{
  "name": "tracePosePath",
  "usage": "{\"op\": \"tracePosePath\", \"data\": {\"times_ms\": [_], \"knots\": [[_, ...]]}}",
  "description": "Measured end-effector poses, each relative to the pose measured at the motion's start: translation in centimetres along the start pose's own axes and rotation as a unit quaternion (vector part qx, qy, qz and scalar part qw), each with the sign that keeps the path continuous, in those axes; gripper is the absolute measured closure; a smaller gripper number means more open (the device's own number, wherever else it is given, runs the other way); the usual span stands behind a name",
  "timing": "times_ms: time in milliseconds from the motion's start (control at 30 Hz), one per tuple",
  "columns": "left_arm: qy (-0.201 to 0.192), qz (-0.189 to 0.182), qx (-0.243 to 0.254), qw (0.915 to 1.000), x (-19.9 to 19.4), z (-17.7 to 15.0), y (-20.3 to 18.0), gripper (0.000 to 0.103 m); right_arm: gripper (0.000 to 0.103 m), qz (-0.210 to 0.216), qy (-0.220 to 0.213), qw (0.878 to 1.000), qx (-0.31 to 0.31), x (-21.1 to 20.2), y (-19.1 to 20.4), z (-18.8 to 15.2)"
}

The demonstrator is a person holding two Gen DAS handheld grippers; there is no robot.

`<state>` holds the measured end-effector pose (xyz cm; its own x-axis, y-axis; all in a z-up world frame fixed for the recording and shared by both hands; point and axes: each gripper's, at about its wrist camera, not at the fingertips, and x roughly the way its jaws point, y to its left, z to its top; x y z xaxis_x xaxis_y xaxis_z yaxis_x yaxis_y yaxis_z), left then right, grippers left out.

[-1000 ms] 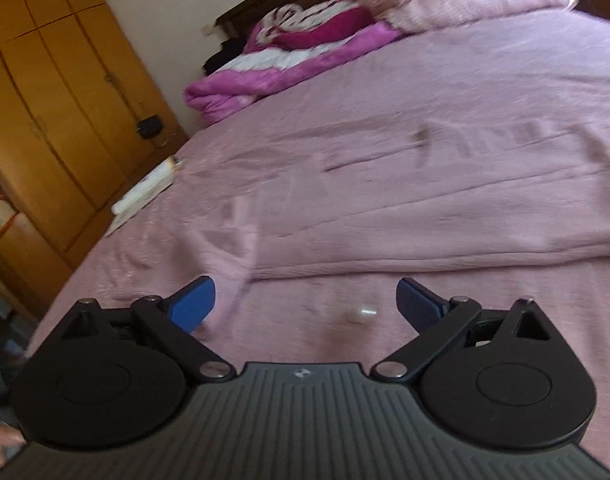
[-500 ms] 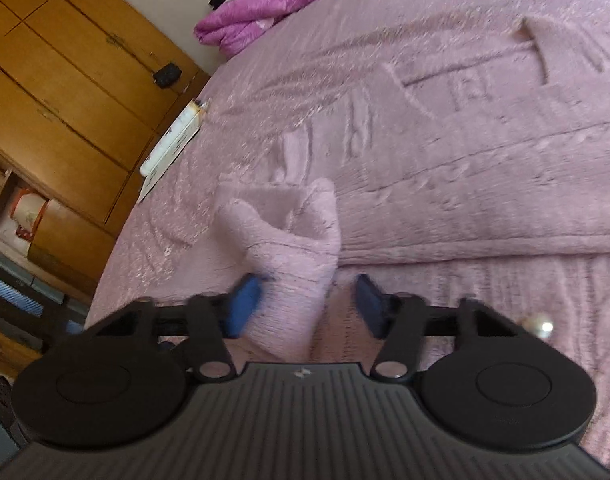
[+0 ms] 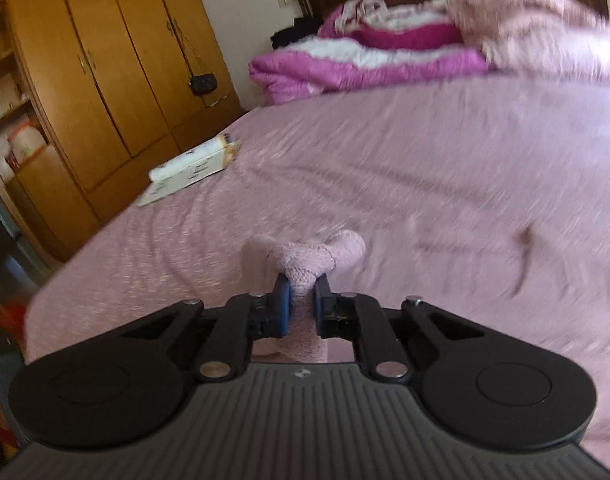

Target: Fold small clothes

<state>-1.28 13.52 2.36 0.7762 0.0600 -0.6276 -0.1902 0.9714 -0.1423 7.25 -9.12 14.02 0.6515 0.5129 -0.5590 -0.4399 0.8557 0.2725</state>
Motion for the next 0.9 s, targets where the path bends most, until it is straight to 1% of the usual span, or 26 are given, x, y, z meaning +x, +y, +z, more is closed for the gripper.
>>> {"op": "tracePosePath", "data": {"times_ms": [67,167,333,367,433,467,533,600,633,700,733,767,833,900], "knots": [[0.003,-0.002,0.003,1.0000,0.2,-0.2,-0.3,0.052,0.090,-0.016,0.000,1.000,-0.011,-0.6,-1.0,-0.1],[0.005,-0.001,0.015,0.9999,0.4,-0.5,-0.8,0.052,0.090,-0.039,0.017,0.999,-0.002,-0.1,-2.7,-1.4],[0.006,0.007,0.034,0.9994,0.6,-0.8,-1.4,0.052,0.089,-0.092,0.064,0.993,0.024,3.3,-5.5,-5.0],[0.007,0.007,0.037,0.9993,0.7,-0.9,-1.5,0.051,0.088,-0.096,0.070,0.992,0.032,4.0,-5.9,-5.8],[0.006,0.008,0.043,0.9990,0.8,-1.1,-1.6,0.050,0.084,-0.089,0.062,0.993,0.051,4.4,-6.7,-6.7],[0.005,0.009,0.045,0.9989,0.8,-1.2,-1.7,0.050,0.080,-0.087,0.059,0.993,0.057,4.6,-6.6,-7.0],[0.006,0.012,0.049,0.9987,0.6,-1.2,-1.7,0.050,0.075,-0.084,0.061,0.993,0.059,4.6,-6.5,-6.8],[0.009,0.009,0.051,0.9986,0.0,-1.1,-1.6,0.050,0.064,-0.089,0.059,0.993,0.053,4.5,-5.7,-6.7],[0.010,0.006,0.050,0.9987,-0.2,-1.0,-1.5,0.050,0.060,-0.098,0.053,0.993,0.044,4.1,-5.1,-6.6],[0.014,0.003,0.047,0.9988,-0.7,-0.8,-1.2,0.050,0.038,-0.122,0.035,0.992,0.016,3.2,-3.6,-6.2],[0.014,0.002,0.044,0.9989,-1.0,-0.6,-0.9,0.050,0.036,-0.135,0.024,0.991,-0.001,2.8,-2.6,-6.1],[0.013,0.001,0.041,0.9991,-1.3,-0.5,-0.7,0.050,0.034,-0.137,0.015,0.990,-0.013,2.4,-1.8,-6.0],[0.010,-0.001,0.036,0.9993,-1.9,-0.3,-0.4,0.050,0.034,-0.120,0.007,0.992,-0.032,1.9,-0.1,-5.9],[0.008,0.000,0.037,0.9993,-2.4,-0.1,-0.1,0.050,0.033,-0.095,0.010,0.995,-0.036,2.1,1.0,-5.7]]}}
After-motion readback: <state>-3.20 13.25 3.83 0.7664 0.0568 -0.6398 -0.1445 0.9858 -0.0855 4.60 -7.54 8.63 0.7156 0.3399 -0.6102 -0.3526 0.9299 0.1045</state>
